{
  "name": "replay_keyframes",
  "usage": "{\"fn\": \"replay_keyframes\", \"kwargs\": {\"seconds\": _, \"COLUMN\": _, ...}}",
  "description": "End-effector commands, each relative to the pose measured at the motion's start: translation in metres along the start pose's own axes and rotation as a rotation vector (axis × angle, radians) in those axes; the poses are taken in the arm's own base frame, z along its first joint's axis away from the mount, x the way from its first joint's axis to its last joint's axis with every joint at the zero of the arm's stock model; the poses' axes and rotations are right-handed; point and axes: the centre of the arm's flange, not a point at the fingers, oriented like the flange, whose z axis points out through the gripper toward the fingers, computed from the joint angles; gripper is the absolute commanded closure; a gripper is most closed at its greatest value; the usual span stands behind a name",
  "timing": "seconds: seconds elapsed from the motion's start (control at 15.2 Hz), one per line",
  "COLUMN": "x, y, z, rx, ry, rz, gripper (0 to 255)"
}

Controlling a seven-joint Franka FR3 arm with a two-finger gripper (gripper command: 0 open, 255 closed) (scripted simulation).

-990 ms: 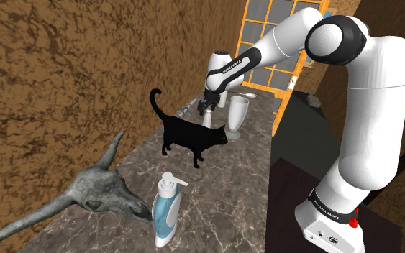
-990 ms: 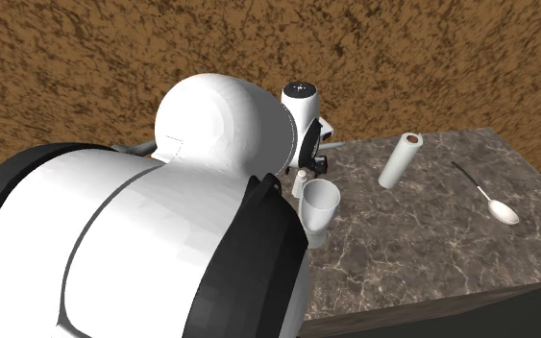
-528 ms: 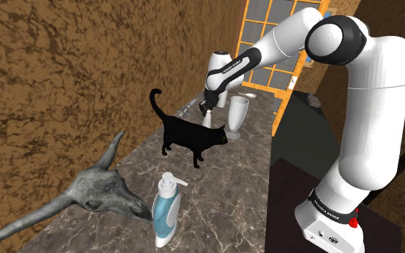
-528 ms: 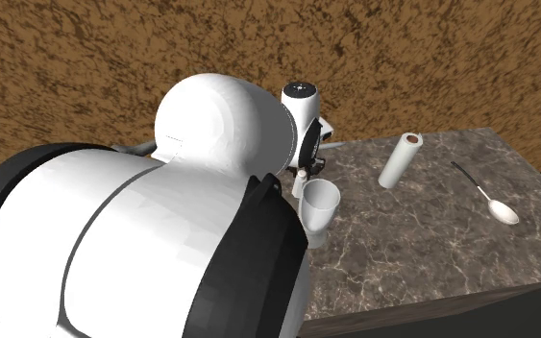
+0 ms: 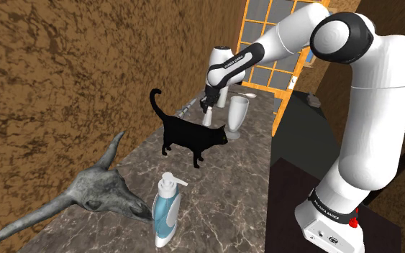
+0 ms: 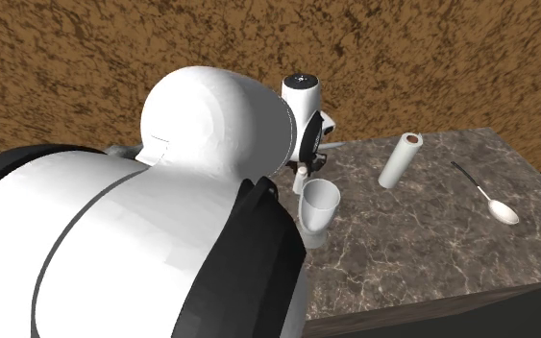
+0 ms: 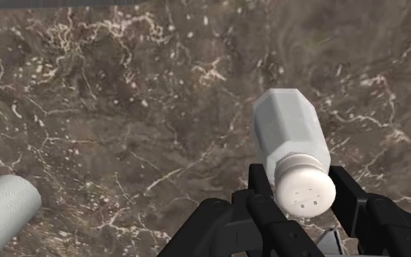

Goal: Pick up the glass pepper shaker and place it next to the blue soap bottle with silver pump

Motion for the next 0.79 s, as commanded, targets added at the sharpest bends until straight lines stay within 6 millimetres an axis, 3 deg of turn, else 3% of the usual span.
{"fn": "replay_keyframes", "kwargs": {"seconds": 0.0, "x": 0.003, "y": 0.000, "z": -0.010, "rx": 0.000, "ry": 0.000, "rz": 0.000, "gripper": 255}}
{"fn": "replay_keyframes", "kwargs": {"seconds": 0.73, "x": 0.012, "y": 0.005, "z": -0.067, "rx": 0.000, "ry": 0.000, "rz": 0.000, "gripper": 255}}
